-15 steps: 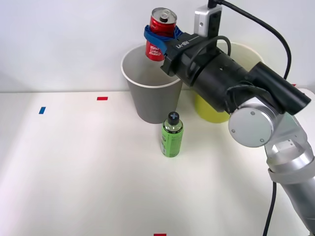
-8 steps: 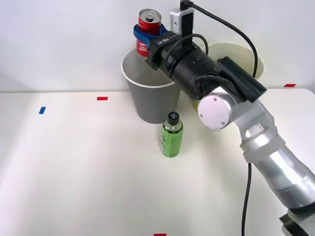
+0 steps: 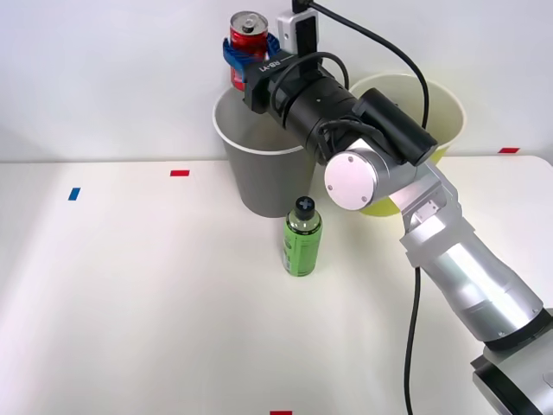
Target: Put cans in the gray bin, plastic bottles in the light green bin
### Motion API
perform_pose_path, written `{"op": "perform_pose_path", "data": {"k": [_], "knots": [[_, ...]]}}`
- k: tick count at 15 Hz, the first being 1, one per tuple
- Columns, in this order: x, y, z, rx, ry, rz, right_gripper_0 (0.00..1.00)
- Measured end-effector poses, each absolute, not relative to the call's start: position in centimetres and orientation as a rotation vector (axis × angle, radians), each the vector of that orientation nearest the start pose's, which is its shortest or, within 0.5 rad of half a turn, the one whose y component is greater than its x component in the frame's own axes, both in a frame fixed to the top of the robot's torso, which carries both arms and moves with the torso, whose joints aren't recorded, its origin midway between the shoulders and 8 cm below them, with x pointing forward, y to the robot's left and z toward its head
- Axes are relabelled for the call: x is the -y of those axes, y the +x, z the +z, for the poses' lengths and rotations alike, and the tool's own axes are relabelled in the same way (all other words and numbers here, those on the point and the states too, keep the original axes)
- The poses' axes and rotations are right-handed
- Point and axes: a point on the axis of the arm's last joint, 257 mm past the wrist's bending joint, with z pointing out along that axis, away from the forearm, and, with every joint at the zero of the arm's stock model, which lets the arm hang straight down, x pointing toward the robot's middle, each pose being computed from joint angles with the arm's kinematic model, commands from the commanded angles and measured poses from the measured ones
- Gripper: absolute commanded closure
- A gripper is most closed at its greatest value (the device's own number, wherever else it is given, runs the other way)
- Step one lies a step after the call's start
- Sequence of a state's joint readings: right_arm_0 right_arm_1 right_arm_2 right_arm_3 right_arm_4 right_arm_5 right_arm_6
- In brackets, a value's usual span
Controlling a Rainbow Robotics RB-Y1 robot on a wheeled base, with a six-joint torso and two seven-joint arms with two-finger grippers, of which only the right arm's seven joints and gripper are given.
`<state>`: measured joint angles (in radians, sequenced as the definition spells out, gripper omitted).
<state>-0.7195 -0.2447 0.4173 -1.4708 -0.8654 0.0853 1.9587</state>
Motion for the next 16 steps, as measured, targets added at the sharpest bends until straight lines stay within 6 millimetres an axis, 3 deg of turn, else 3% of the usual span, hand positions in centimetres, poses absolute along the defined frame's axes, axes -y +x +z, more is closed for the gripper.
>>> {"op": "perform_pose_path", "data": {"k": [6,8,12,16], "knots": [[-5.4,59.0,4.1,-1.172,-0.505,0.508,0.0],[-4.6,58.0,3.6,-1.16,-0.509,0.491,0.0],[-1.9,53.0,2.9,-1.107,-0.502,0.476,0.0],[3.3,47.0,2.4,-1.079,-0.443,0.429,0.0]]}}
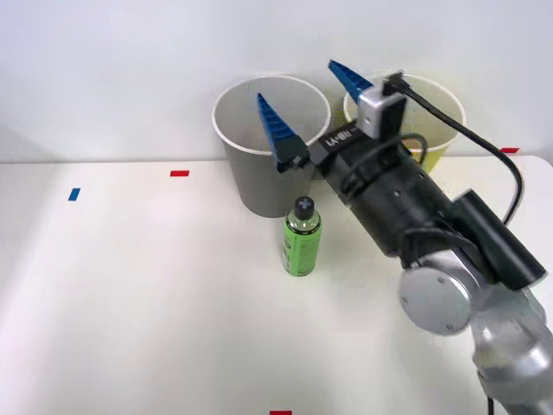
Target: Put cans in the gray bin, plastic bottles in the light green bin
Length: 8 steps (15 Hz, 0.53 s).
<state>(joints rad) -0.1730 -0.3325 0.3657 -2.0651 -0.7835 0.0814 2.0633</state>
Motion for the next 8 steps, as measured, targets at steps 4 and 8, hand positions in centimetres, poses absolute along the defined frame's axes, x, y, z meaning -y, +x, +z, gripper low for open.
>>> {"op": "perform_pose_path", "data": {"k": [4,8], "knots": [[9.6,42.9,0.5,-1.128,-0.377,0.343,0.0],[15.5,39.2,-2.1,-1.199,-0.293,0.244,0.0]]}}
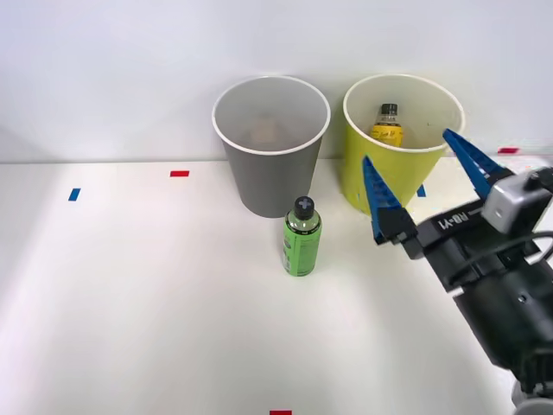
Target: Put cans in the gray bin, plastic bottles in the light green bin
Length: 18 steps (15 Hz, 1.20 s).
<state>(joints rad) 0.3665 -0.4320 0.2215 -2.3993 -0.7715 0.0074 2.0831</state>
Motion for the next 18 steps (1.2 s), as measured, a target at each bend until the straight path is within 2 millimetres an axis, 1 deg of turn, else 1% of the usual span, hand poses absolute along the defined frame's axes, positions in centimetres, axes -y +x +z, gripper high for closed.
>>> {"op": "perform_pose_path", "data": {"k": [3,7,10,14,18], "knots": [[18.9,37.3,-4.6,-1.241,-0.21,0.173,0.0],[21.8,35.2,-8.5,-1.338,-0.112,0.11,0.0],[24.0,33.9,-10.8,-1.401,-0.052,0.044,0.0],[25.7,32.5,-13.5,-1.474,0.007,-0.011,0.0],[27.1,31.9,-16.4,-1.523,0.047,-0.063,0.0]]}}
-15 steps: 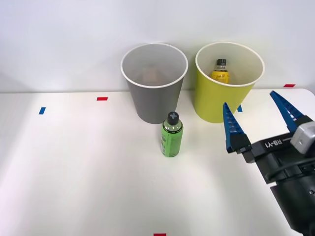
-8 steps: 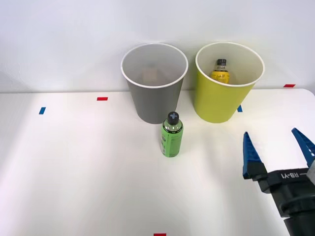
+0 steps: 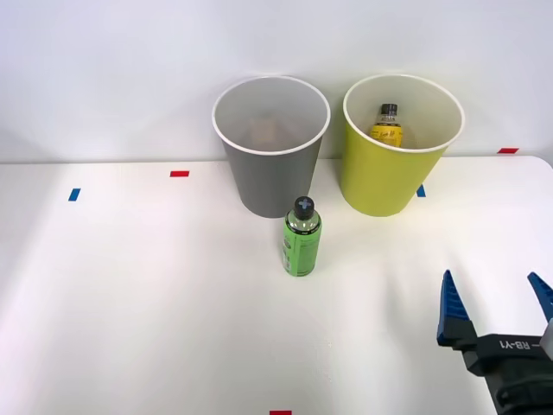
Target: Put cans in the gray bin, plastic bottles in the light green bin
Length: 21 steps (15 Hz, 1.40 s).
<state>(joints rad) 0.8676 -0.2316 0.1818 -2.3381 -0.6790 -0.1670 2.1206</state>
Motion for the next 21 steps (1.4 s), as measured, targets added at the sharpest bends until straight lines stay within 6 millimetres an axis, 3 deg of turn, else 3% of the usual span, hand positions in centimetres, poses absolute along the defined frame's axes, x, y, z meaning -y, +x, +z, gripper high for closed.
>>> {"op": "perform_pose_path", "data": {"k": [5,8,12,16,21], "knots": [[28.1,31.6,-19.1,-1.565,0.03,-0.131,0.0],[28.0,31.5,-19.3,-1.564,-0.001,-0.176,0.0],[26.9,31.1,-19.8,-1.566,0.071,-0.089,0.0],[26.3,29.2,-23.2,-1.535,0.106,-0.049,0.0],[23.7,26.1,-25.8,-1.498,-0.037,-0.024,0.0]]}}
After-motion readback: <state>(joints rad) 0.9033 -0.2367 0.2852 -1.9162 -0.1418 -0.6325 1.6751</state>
